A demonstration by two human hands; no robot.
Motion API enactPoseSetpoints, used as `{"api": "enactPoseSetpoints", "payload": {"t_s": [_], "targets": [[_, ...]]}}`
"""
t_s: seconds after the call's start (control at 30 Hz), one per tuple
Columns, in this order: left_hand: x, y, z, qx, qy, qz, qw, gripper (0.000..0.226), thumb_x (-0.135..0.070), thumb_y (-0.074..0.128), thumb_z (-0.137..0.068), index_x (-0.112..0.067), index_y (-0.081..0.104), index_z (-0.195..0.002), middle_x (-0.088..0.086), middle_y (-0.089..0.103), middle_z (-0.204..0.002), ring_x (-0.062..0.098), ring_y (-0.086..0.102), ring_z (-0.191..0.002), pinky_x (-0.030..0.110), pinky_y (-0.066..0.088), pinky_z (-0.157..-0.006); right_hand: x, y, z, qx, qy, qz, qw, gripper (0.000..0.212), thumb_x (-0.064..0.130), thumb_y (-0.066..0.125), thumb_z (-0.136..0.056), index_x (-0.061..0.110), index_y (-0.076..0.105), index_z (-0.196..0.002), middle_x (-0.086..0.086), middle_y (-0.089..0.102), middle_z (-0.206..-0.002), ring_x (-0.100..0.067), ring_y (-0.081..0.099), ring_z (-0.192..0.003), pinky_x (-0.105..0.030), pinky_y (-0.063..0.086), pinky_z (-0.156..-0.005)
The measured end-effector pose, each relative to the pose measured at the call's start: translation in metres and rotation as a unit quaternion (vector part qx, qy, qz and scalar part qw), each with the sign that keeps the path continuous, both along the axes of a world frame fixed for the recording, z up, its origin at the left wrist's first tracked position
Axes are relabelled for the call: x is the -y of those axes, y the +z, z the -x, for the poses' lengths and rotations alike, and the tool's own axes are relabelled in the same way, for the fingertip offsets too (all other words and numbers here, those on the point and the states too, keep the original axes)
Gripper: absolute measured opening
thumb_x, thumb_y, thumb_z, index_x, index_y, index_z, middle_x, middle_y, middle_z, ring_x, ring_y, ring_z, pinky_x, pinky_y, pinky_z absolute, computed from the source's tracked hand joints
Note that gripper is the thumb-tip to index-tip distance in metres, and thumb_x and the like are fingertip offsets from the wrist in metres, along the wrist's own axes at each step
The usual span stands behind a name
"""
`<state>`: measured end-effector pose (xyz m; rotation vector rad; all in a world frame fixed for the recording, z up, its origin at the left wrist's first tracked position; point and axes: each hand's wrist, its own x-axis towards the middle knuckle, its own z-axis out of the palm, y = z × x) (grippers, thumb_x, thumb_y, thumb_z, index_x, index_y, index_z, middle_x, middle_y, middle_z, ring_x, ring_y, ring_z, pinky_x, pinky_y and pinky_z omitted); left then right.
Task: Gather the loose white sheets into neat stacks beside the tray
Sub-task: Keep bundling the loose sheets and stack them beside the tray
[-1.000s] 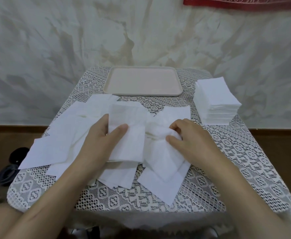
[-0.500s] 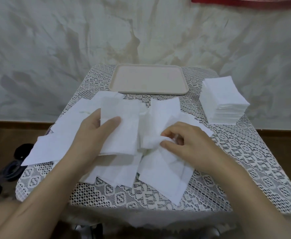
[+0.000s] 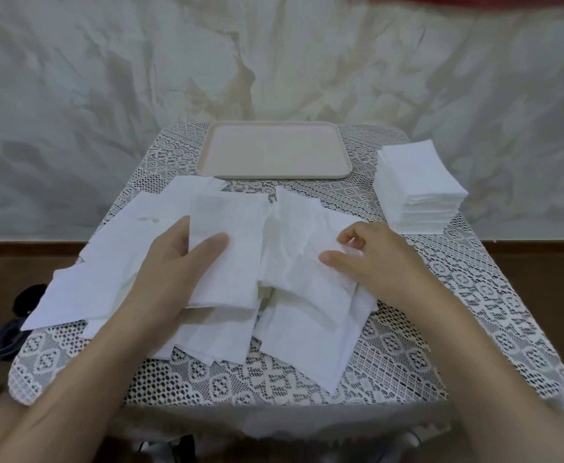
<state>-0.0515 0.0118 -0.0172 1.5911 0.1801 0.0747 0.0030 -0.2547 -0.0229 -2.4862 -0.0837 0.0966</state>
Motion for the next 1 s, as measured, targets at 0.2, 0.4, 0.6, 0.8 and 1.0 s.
{"api": "enactPoseSetpoints", "payload": {"t_s": [0.2, 0.4, 0.6, 0.8, 1.0], "targets": [[0.001, 0.0, -0.001, -0.002, -0.001, 0.004, 1.0, 0.019, -0.023, 0.064, -0.102, -0.031, 0.074, -0.118, 0.001, 0.079, -0.114, 0.029, 0.077, -0.104, 0.066, 0.058, -0.094, 0.009, 0.0, -0.002, 0.0, 0.009, -0.074, 0.997, 0.02, 0.037, 0.08, -0.084, 0.028, 0.065, -0.095, 0.009, 0.06, -0.098, -0.012, 0.059, -0.087, -0.033, 0.046, -0.076], [0.002, 0.002, 0.0, 0.002, -0.001, 0.001, 1.0, 0.02, -0.023, 0.064, -0.103, -0.031, 0.074, -0.118, 0.001, 0.079, -0.114, 0.029, 0.077, -0.103, 0.064, 0.058, -0.094, 0.015, -0.004, -0.003, -0.018, -0.002, -0.09, 0.996, 0.016, 0.031, 0.078, -0.086, 0.027, 0.066, -0.095, 0.006, 0.065, -0.097, -0.012, 0.06, -0.08, -0.03, 0.046, -0.068], [0.006, 0.004, 0.0, 0.01, 0.001, -0.008, 1.0, 0.019, -0.023, 0.065, -0.102, -0.026, 0.073, -0.118, 0.004, 0.079, -0.113, 0.033, 0.075, -0.106, 0.067, 0.055, -0.097, 0.01, -0.003, 0.002, 0.061, -0.006, -0.141, 0.988, 0.012, 0.021, 0.074, -0.089, 0.022, 0.064, -0.081, 0.015, 0.058, -0.072, -0.001, 0.049, -0.062, -0.028, 0.037, -0.062], [0.006, 0.003, 0.001, 0.006, 0.003, -0.005, 1.0, 0.017, -0.023, 0.065, -0.102, -0.027, 0.075, -0.116, 0.004, 0.079, -0.114, 0.035, 0.075, -0.107, 0.069, 0.054, -0.098, -0.009, 0.002, -0.002, 0.008, -0.037, -0.329, 0.944, 0.019, 0.01, 0.074, -0.09, 0.02, 0.065, -0.105, -0.007, 0.06, -0.073, -0.019, 0.055, -0.066, -0.031, 0.046, -0.063], [0.004, 0.002, 0.001, 0.008, -0.006, 0.002, 1.0, 0.019, -0.023, 0.065, -0.102, -0.026, 0.074, -0.119, 0.005, 0.079, -0.116, 0.035, 0.075, -0.107, 0.07, 0.054, -0.097, -0.003, 0.005, 0.014, -0.092, 0.004, -0.331, 0.939, 0.011, 0.012, 0.076, -0.09, 0.015, 0.075, -0.101, 0.001, 0.08, -0.095, -0.02, 0.077, -0.089, -0.042, 0.06, -0.088]]}}
